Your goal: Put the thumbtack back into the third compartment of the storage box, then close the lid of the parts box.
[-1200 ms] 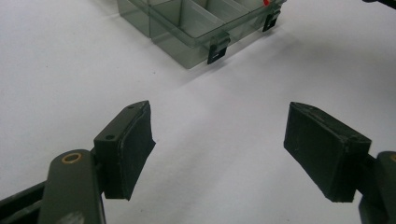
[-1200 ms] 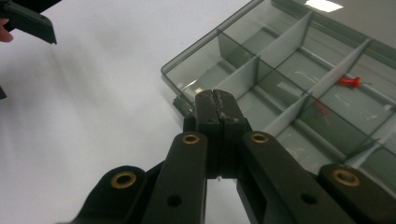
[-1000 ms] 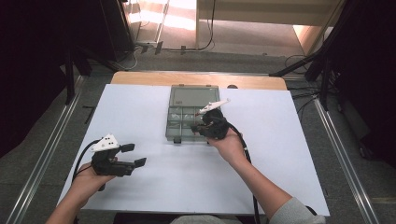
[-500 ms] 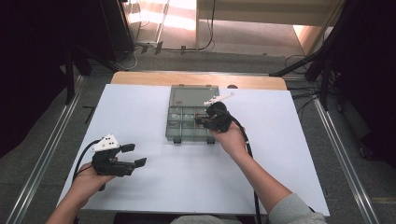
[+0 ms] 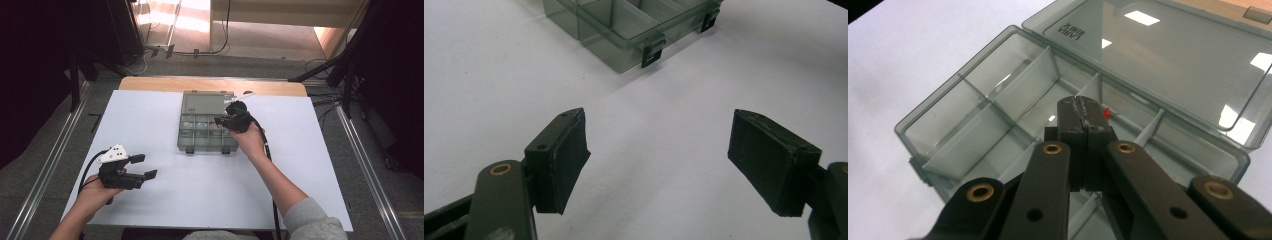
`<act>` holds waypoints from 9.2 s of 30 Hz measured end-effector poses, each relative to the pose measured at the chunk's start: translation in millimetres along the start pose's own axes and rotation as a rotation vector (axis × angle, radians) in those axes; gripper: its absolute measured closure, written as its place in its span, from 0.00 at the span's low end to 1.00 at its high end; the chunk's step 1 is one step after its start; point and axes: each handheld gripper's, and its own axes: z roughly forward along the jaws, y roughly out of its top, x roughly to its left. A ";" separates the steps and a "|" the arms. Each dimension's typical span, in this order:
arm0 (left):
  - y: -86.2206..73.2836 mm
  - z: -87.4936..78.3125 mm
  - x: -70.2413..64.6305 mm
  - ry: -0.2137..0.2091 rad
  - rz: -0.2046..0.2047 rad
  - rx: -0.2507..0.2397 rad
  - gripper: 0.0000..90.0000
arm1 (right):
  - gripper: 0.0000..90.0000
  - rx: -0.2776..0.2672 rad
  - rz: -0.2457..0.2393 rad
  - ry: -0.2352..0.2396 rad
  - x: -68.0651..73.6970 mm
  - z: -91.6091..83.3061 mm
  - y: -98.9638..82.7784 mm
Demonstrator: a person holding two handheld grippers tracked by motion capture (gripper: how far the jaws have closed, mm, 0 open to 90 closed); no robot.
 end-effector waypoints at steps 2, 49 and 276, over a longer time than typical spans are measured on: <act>0.0 0.3 0.1 0.000 0.001 0.003 0.26 | 1.00 -0.002 -0.004 -0.005 -2.0 2.6 0.1; 18.7 15.3 4.9 -0.016 0.029 -0.019 0.26 | 0.33 -0.110 -0.016 0.100 -5.2 -34.6 -19.7; 147.7 176.7 103.1 0.144 -0.295 -0.027 0.64 | 0.51 -0.155 0.252 -0.011 -88.5 15.6 20.9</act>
